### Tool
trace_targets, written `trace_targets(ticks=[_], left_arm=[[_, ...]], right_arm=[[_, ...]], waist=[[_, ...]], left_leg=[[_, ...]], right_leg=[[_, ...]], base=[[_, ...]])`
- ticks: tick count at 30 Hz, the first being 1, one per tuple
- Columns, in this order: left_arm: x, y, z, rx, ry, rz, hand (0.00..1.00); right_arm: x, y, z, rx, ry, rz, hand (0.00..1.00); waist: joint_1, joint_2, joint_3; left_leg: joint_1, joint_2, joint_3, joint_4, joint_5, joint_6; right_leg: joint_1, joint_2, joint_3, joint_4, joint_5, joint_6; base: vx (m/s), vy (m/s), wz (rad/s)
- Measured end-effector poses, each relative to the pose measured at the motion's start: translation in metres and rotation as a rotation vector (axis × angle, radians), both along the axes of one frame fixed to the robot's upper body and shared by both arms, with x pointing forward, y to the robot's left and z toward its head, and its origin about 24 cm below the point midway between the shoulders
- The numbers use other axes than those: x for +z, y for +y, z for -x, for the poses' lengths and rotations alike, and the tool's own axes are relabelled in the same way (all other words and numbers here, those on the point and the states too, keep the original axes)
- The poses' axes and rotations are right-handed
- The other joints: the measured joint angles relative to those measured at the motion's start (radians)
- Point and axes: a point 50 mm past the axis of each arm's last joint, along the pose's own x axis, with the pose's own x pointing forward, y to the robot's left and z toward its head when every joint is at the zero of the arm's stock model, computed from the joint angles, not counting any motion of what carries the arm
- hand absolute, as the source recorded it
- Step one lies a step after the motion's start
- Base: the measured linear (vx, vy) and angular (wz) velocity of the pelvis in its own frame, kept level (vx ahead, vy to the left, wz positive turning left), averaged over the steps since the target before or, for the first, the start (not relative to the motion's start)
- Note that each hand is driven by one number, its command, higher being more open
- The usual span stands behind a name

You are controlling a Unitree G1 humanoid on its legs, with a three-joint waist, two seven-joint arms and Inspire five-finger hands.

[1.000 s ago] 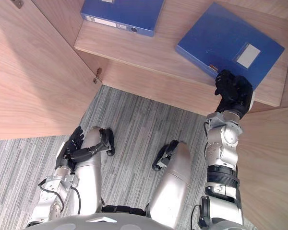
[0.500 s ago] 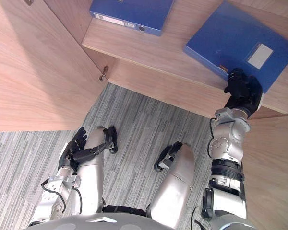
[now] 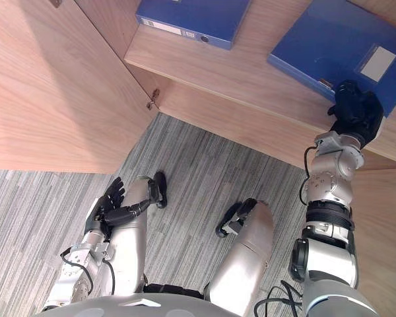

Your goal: Walk over to the cabinet, pick up the folder, carry it to the office cabinet, place the folder inside the office cabinet, then close the office cabinet door

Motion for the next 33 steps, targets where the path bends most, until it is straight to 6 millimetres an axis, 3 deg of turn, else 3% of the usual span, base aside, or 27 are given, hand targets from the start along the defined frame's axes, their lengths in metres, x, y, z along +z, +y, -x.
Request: trace_targets(ticks=[9,28,33], left_arm=[[-0.001,-0.003,0.000,-0.012,0.004,0.002,1.00],[-0.006,-0.002,0.003,-0.010,0.026,0.010,1.00],[-0.008,-0.002,0.004,-0.011,0.036,0.009,1.00]], right_arm=[[0.001,-0.002,-0.001,-0.006,0.003,-0.002,0.00],[0.041,-0.047,0.000,-0.107,0.153,0.152,0.00],[0.053,-0.050,-0.001,-0.112,0.167,0.192,0.00]], waist=[[0.000,0.009,-0.005],[-0.002,0.015,-0.008],[-0.011,0.017,-0.007]], left_leg=[[0.008,0.001,-0.002,-0.029,0.016,-0.006],[0.004,0.000,0.010,-0.060,0.045,-0.009],[0.006,0.001,0.010,-0.063,0.048,-0.012]], right_leg=[[0.009,0.000,-0.015,-0.010,0.000,-0.001],[-0.009,-0.002,-0.011,-0.017,0.002,-0.004],[-0.011,-0.001,-0.011,-0.017,0.002,-0.005]], base=[[0.00,-0.017,0.02],[0.00,-0.003,0.01],[0.00,0.000,0.00]])
